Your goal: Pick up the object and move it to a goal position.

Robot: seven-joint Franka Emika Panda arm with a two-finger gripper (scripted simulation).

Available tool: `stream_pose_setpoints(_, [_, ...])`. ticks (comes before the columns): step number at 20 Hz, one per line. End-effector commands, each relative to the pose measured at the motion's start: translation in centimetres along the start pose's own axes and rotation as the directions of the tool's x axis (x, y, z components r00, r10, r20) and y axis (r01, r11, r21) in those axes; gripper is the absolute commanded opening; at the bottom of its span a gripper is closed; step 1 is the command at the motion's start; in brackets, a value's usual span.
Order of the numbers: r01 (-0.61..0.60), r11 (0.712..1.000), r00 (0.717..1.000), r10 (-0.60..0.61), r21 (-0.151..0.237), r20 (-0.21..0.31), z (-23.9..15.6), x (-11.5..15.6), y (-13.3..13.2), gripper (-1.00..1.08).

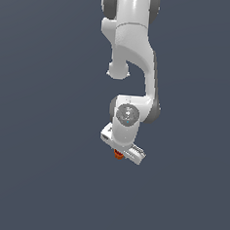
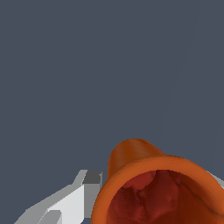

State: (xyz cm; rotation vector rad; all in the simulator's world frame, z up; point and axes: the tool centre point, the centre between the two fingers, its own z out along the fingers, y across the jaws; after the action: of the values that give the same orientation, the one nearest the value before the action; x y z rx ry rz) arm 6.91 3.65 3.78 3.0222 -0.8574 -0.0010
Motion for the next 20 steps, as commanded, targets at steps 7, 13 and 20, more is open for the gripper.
stream_pose_setpoints(7, [0.0, 1.0, 1.0, 0.0, 0.0, -0.001, -1.2, 0.8, -0.6, -1.0])
stream_pose_setpoints(13, [0.0, 1.0, 1.0, 0.0, 0.0, -0.001, -3.3, 2.3, -1.8, -1.0])
stream_pose_setpoints(20, [0.0, 1.0, 1.0, 0.0, 0.0, -0.001, -5.9, 4.2, -3.3, -1.0])
